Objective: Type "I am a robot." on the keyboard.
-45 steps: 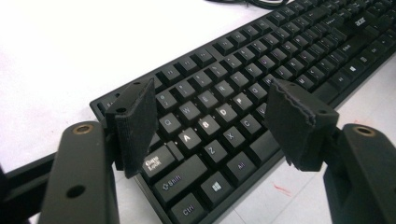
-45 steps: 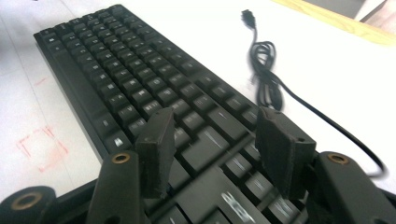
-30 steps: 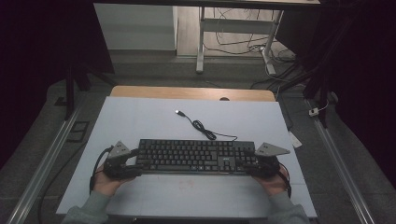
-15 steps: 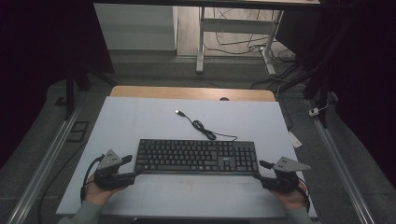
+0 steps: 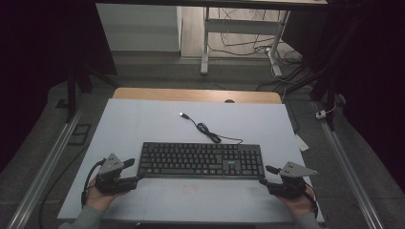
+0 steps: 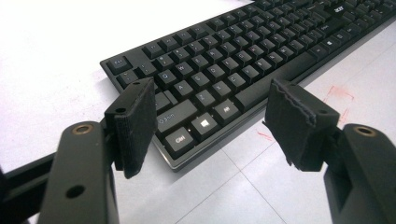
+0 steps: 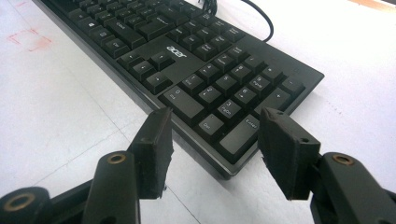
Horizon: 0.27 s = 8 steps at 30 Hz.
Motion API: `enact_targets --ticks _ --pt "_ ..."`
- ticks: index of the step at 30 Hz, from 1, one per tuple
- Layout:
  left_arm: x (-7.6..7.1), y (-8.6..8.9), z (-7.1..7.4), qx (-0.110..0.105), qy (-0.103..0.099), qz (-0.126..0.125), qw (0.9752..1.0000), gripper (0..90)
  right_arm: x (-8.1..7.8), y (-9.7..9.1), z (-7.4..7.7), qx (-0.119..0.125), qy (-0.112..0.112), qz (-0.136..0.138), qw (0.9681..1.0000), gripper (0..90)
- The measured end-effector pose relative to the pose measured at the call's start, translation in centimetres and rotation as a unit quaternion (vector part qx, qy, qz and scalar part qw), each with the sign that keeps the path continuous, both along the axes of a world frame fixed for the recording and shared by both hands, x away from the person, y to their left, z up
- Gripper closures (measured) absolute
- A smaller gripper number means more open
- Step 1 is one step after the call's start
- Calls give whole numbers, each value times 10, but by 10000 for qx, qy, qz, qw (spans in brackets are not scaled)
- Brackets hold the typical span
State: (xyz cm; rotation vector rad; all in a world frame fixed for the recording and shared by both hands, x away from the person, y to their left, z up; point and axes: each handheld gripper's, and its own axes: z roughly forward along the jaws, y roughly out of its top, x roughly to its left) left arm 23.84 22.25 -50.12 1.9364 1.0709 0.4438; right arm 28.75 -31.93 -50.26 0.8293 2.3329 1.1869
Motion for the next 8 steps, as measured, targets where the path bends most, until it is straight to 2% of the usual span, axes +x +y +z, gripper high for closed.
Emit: enact_targets --ticks 8 --pt "0 -1 -1 26 23 -2 10000 337 0 -2 0 -16 21 -43 10000 455"
